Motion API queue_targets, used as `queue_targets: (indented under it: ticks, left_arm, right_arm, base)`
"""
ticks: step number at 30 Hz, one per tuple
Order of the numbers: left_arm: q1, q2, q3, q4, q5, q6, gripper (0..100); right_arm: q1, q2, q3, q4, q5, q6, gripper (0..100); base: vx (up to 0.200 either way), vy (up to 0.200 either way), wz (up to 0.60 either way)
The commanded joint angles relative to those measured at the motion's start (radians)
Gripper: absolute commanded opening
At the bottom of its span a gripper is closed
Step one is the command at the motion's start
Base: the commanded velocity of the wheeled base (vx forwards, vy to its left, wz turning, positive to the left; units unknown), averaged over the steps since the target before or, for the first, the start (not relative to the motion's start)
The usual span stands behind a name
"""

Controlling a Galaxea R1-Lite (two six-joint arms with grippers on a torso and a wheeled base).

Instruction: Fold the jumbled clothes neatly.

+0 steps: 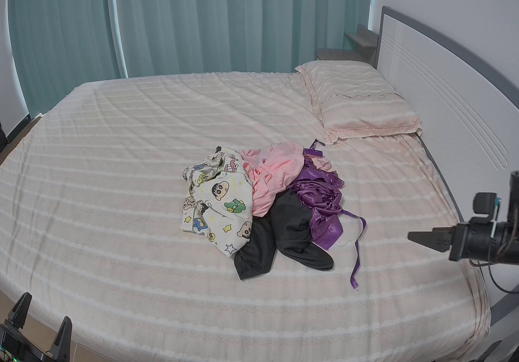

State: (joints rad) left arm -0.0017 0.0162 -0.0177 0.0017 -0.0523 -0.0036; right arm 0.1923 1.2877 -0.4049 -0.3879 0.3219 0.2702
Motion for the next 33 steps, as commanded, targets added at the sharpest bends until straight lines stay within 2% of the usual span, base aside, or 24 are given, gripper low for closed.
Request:
queue_targets:
  ticks: [1, 6, 9, 13, 22, 33]
  left_arm:
    - [0.000, -0.016, 0.016, 0.000, 0.000, -0.001, 100]
    - [0.000, -0.016, 0.016, 0.000, 0.000, -0.001, 100]
    - [0.000, -0.016, 0.016, 0.000, 0.000, -0.001, 100]
    - [0.000, -0.016, 0.016, 0.000, 0.000, -0.001, 100]
    - [0.000, -0.016, 0.016, 0.000, 0.002, 0.001, 100]
    - [0.000, -0.016, 0.016, 0.000, 0.000, -0.001, 100]
  right_arm:
    - [0.147, 0.733, -0.246, -0.332, -0.009, 0.213, 100]
    - [0.185, 0.881, -0.364, -0.370, -0.049, 0.280, 100]
    - [0.203, 0.960, -0.417, -0.367, -0.076, 0.282, 100]
    - [0.225, 1.061, -0.496, -0.368, -0.156, 0.285, 100]
    - [0.257, 1.173, -0.592, -0.364, -0.234, 0.305, 100]
    - [0.291, 1.200, -0.638, -0.335, -0.244, 0.305, 100]
  base:
    - [0.000, 0.000, 0.00]
    - [0.000, 0.000, 0.00]
    - [0.000, 0.000, 0.00]
    - [0.000, 0.000, 0.00]
    - [0.000, 0.000, 0.00]
    - [0.000, 0.000, 0.00]
